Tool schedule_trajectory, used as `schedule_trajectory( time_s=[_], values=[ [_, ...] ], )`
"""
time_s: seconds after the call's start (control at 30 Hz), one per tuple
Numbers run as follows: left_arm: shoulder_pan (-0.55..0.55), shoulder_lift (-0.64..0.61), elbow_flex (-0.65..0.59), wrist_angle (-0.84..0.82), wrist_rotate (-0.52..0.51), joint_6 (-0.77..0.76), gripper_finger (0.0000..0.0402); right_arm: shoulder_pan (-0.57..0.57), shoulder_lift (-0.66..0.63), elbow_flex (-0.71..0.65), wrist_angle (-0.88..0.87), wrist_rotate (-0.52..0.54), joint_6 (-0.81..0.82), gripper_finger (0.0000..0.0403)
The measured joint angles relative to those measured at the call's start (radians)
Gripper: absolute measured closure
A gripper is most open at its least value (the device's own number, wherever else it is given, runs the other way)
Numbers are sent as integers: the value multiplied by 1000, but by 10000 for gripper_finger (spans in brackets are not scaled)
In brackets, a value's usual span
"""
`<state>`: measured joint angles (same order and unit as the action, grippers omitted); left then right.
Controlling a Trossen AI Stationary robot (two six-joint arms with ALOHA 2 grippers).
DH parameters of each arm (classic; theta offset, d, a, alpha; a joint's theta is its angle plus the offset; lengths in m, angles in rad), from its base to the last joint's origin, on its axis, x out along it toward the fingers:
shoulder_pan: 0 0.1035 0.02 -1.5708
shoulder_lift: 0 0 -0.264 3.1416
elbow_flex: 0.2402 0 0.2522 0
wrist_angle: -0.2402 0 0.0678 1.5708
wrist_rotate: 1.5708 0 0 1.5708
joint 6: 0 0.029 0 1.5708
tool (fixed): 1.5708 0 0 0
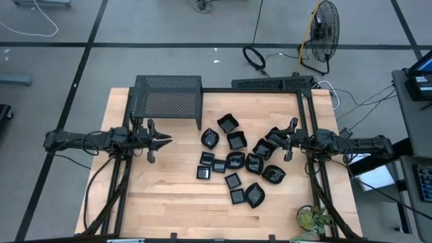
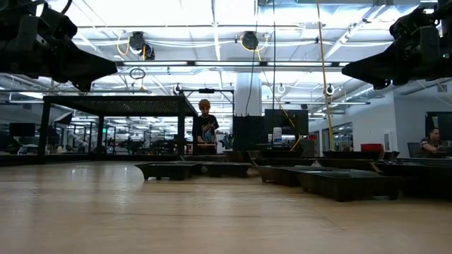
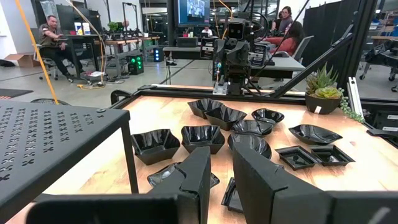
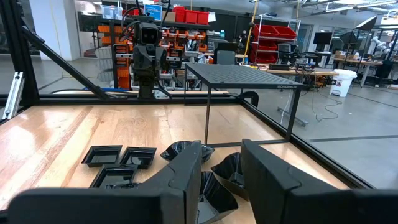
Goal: Pick & Place Mini shaped plates
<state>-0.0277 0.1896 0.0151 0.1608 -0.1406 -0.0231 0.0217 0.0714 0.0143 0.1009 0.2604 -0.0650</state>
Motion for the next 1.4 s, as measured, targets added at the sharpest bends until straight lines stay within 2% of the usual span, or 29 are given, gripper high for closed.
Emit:
schedule_trajectory(
  time_s=[0.7,0.77,0.9,1.0,1.17,1.4],
  values=[
    [0,0,0,0,0,0,330,0,0,0,2,0,4,303],
    [0,0,0,0,0,0,330,0,0,0,3,-18,111,303],
    [0,0,0,0,0,0,330,0,1,0,27,-68,482,303],
    [0,0,0,0,0,0,330,0,2,0,28,-80,632,303],
    [0,0,0,-1,0,0,330,0,2,0,31,-74,721,303],
    [0,0,0,0,0,0,330,0,9,0,13,-48,719,303]
  ],
)
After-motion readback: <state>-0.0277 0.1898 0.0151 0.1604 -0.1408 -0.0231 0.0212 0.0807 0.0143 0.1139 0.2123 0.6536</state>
